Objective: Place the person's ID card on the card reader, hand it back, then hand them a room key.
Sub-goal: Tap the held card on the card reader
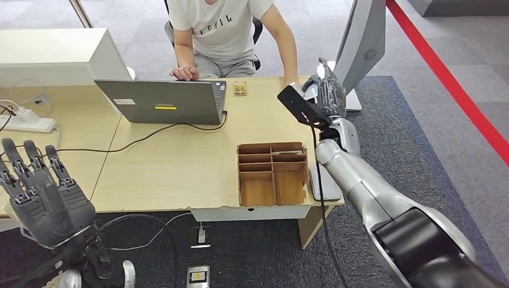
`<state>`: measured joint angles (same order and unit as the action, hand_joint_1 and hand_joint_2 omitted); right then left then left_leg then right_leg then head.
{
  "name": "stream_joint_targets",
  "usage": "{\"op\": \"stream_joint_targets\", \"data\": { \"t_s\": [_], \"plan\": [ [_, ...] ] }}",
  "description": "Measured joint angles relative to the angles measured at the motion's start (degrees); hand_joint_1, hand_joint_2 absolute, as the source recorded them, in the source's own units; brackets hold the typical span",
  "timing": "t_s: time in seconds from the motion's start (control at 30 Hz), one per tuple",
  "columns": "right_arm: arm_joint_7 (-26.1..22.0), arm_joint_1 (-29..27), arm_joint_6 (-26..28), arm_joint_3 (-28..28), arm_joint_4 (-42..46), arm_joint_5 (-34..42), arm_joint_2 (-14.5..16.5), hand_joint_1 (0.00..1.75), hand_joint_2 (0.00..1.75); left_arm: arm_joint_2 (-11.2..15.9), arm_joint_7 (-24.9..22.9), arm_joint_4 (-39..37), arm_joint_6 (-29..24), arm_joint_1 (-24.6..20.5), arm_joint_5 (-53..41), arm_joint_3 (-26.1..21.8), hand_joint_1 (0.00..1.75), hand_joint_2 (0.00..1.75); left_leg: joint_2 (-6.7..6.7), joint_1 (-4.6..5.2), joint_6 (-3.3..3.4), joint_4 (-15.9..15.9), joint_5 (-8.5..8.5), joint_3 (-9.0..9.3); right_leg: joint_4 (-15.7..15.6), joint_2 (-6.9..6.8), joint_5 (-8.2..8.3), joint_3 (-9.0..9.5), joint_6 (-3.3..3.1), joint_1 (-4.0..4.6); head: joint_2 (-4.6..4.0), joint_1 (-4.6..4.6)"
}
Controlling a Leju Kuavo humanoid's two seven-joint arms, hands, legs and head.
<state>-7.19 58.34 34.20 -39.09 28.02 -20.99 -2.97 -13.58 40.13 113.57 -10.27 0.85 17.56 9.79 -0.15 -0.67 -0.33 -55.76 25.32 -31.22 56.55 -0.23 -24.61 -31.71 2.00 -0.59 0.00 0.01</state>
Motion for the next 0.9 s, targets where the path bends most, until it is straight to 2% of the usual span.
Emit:
{"op": "stream_joint_targets", "data": {
  "t_s": [0.33, 0.57, 0.8, 0.9],
  "plan": [
    [-1.0, -5.9, 4.0, 1.7, 7.9, 4.4, -7.6, 1.75, 1.75, 0.0, 0.0, 1.8, -4.1, 1.3, -0.2, -1.0, 0.0, 1.75, -0.01, 0.0, 0.0, 0.0, 0.0, 0.01, 0.0, 0.0, 0.0, 0.01, 0.0, 0.0, 0.0, 0.01],
    [3.7, -13.1, 4.4, 3.2, 17.6, 2.5, -14.1, 1.75, 1.75, 0.2, 0.0, 4.1, -7.8, 3.1, -0.3, -1.3, 0.0, 1.75, -0.02, 0.0, 0.01, 0.0, 0.01, 0.01, 0.0, -0.01, 0.0, 0.02, 0.0, -0.01, 0.0, -0.01],
    [10.5, -22.0, 4.3, 5.4, 29.7, -2.1, -20.7, 1.75, 1.75, 0.7, 0.0, 5.8, -9.1, 5.1, -0.3, -1.3, 0.0, 1.75, -0.04, 0.01, 0.02, 0.0, 0.03, 0.0, -0.1, -0.01, -0.01, 0.03, 0.0, -0.01, 0.0, 0.0],
    [12.0, -25.4, 3.9, 6.7, 34.2, -3.6, -22.8, 1.75, 1.75, 1.0, 0.0, 6.5, -9.7, 5.8, -0.4, -1.3, 0.0, 1.75, -0.03, 0.01, 0.02, 0.0, 0.03, 0.0, -0.1, -0.01, -0.01, 0.03, 0.01, -0.01, 0.0, -0.01]
  ]
}}
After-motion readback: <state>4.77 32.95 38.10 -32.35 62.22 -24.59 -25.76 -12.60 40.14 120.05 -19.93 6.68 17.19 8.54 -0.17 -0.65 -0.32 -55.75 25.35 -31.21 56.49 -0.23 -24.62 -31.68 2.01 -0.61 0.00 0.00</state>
